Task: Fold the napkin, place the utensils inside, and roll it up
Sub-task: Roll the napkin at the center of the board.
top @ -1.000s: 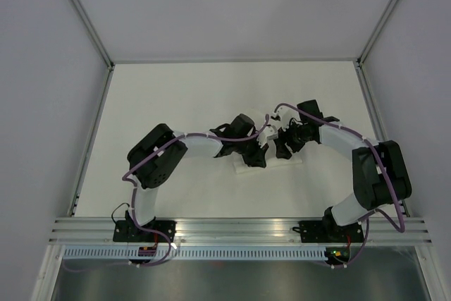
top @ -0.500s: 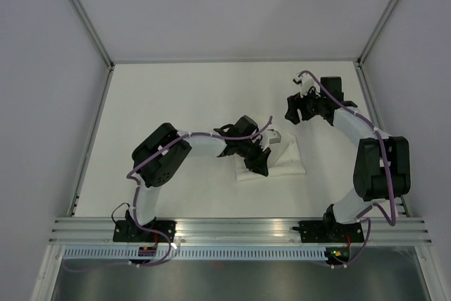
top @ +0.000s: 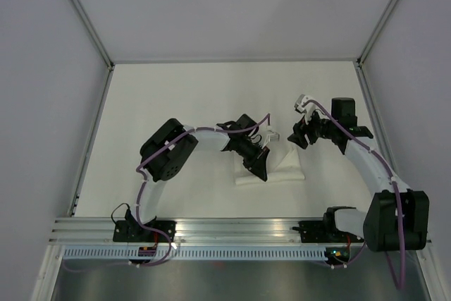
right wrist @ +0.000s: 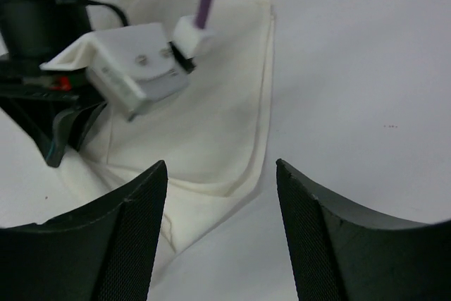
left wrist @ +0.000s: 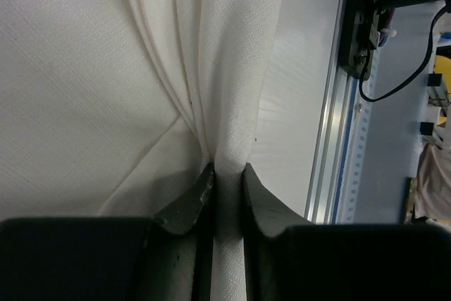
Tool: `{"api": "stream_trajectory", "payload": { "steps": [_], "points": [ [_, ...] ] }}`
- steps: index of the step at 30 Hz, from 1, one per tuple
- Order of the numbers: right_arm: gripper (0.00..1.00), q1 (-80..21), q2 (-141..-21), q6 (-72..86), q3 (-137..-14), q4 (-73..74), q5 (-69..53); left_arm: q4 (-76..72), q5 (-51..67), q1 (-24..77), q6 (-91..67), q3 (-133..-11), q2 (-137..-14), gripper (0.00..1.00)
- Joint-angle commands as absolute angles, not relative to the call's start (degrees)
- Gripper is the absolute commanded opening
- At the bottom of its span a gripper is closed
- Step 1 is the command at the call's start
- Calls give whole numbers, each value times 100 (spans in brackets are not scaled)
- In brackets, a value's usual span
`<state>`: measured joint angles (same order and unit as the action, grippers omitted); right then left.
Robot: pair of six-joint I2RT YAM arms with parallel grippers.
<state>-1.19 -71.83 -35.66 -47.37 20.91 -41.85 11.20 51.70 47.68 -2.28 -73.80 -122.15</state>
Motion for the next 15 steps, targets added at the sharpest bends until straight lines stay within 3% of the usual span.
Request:
{"api": "stream_trajectory", "payload": {
  "steps": [1,6,15],
  "points": [
    [69,-272,-6558,-4771,-4272,2749,-4878,2548,4333,4702,-422,-7198,-12841,2],
    [69,-720,-5995,-5379,-3841,3410,-4922,2786,4289,4614,-483,-7444,-12972,2],
    [70,-2318,-6020,-5080,-2971,2312,-3754,2909,4280,4509,-589,-7523,-13131,2]
  ]
}}
